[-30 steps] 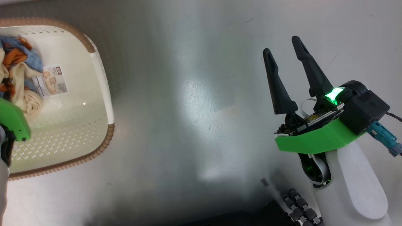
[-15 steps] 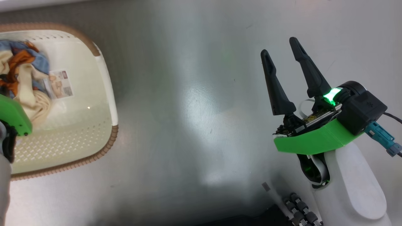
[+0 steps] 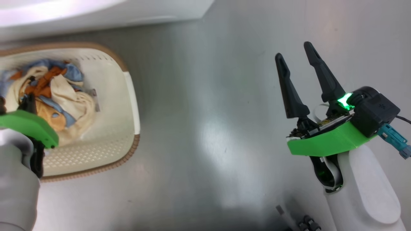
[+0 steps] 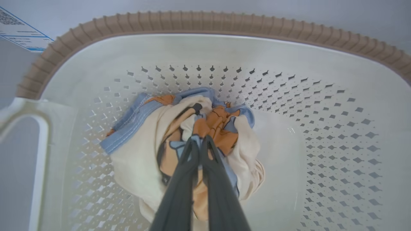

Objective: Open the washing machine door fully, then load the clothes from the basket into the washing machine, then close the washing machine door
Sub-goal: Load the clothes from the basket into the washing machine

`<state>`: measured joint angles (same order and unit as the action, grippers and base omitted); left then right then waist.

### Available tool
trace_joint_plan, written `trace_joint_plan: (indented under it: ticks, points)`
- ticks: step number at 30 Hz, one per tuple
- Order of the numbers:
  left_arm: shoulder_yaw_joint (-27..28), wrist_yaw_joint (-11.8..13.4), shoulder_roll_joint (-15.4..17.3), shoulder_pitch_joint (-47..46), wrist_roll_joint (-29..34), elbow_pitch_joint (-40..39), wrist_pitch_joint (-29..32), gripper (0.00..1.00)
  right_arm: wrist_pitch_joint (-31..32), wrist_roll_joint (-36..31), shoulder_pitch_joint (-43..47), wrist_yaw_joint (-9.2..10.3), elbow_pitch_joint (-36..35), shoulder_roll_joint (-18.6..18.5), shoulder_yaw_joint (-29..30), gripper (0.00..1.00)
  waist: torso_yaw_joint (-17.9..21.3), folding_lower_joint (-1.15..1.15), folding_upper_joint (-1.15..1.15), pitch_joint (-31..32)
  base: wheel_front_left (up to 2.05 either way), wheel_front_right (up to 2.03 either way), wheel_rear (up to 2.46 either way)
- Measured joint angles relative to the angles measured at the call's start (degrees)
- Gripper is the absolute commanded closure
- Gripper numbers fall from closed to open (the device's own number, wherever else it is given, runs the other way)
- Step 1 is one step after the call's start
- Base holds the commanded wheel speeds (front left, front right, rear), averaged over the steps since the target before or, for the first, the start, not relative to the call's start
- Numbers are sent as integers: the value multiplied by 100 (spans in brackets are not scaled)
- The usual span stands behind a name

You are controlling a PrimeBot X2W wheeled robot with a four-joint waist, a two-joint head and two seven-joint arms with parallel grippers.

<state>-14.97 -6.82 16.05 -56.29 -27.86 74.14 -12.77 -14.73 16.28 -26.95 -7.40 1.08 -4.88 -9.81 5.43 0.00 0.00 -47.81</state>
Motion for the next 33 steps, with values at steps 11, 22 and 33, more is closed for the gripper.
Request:
trace_joint_plan:
  ticks: [11,22,33]
  points:
    - [164,-51,-59,952,-210,-905,-152,100,0,164,575,0,216,-118,126,0,-184,0,0,1032,0,0,0]
    - [612,-51,-38,2205,34,-2450,-152,100,0,266,1206,0,374,-252,209,0,-259,0,0,2068,0,0,0]
    - [994,-51,-143,3428,417,-3862,-152,100,0,411,1762,0,417,-333,342,0,-303,0,0,2881,0,0,0]
